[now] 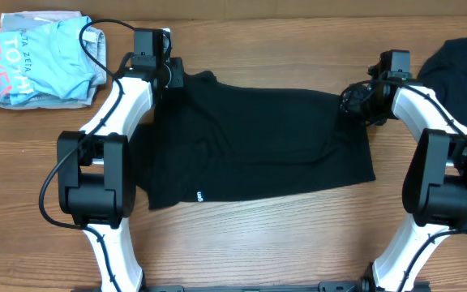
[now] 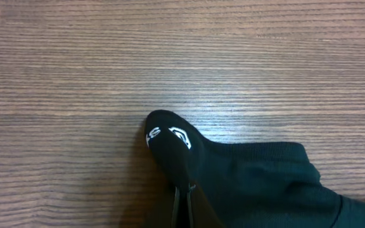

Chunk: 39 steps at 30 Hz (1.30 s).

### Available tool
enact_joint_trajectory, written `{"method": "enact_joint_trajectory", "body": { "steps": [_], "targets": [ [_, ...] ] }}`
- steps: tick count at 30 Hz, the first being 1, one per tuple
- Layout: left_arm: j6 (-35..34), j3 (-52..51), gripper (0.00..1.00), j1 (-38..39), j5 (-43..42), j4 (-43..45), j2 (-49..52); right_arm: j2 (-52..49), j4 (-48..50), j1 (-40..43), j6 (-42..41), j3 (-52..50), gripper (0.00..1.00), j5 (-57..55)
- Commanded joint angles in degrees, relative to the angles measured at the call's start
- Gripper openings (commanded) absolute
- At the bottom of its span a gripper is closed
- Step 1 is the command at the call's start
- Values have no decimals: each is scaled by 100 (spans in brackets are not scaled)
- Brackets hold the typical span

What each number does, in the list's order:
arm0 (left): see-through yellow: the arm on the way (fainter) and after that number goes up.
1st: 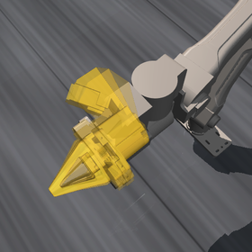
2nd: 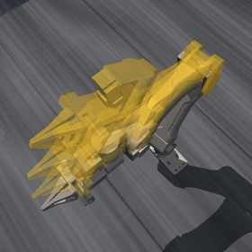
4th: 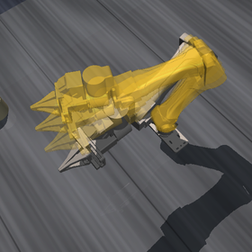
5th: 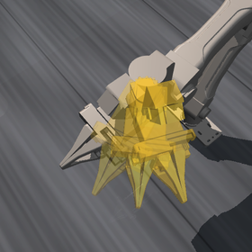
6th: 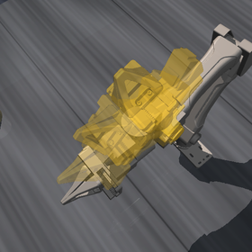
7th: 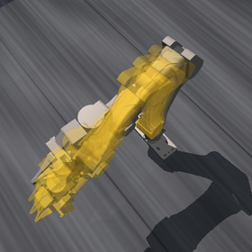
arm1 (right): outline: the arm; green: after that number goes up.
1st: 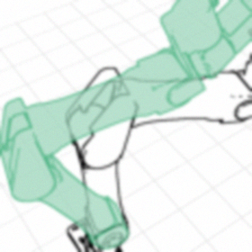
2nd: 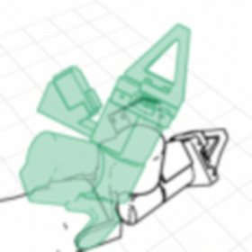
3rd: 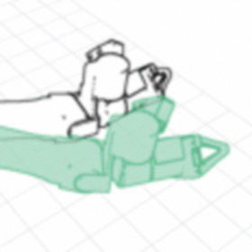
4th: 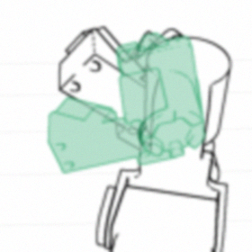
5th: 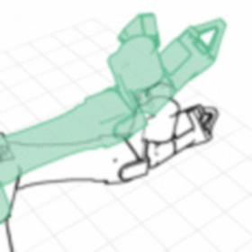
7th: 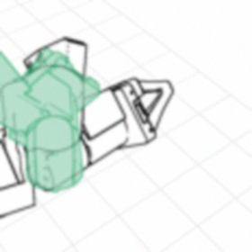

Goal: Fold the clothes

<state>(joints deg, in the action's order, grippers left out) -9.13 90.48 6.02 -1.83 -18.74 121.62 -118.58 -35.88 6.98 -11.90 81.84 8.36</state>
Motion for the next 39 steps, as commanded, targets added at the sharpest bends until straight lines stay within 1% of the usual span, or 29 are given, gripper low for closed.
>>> {"method": "enact_joint_trajectory", "body": {
  "steps": [1,6,8,9,10,11,12,13,18,19,22,25,27,28,29,30,31,32,33,35,36,39],
  "targets": [
    [-116,55,4,35,79,-35,-76,-50,92,7,17,101,63,-70],
    [-109,55,4,33,81,-31,-76,-50,162,11,22,101,61,-76],
    [-13,55,4,33,79,-31,-76,-50,221,11,79,101,50,-79],
    [42,55,4,33,81,-31,-76,-50,243,15,153,101,49,-81],
    [50,55,4,33,101,-31,-76,-50,245,24,168,101,54,-125],
    [59,55,4,33,103,-31,-76,-50,245,26,168,101,73,-190],
    [57,55,4,33,101,-33,-76,-50,243,31,166,101,96,-293],
    [59,55,4,33,101,-33,-76,-50,243,31,166,101,100,-396],
    [55,55,4,33,98,-31,-76,-61,264,31,170,98,99,-608],
    [55,55,4,33,98,-28,-76,-63,264,31,170,98,98,-568],
    [55,55,4,33,96,-28,-76,-120,262,24,166,83,89,-544],
    [55,55,4,33,96,-31,-76,-188,286,11,168,50,88,-216],
    [55,55,4,33,96,-31,-76,-199,308,9,168,50,87,-186],
    [55,55,4,33,96,-31,-76,-199,330,9,168,50,84,-186],
    [55,55,4,33,96,-31,-76,-199,372,11,168,50,78,-184],
    [55,55,4,33,96,-31,-76,-199,398,11,168,50,67,-184],
    [55,55,4,33,94,-31,-76,-199,417,11,168,50,47,-186],
    [55,55,4,33,94,-31,-76,-199,426,11,168,50,32,-186],
    [55,55,4,33,94,-31,-76,-199,426,11,168,50,22,-186],
    [52,55,7,35,81,-31,-76,-199,439,11,168,50,6,-188],
    [55,55,5,37,76,-28,-76,-199,455,15,162,52,4,-216],
    [55,55,4,37,76,31,-79,-197,431,31,146,125,4,-313]
  ]
}}
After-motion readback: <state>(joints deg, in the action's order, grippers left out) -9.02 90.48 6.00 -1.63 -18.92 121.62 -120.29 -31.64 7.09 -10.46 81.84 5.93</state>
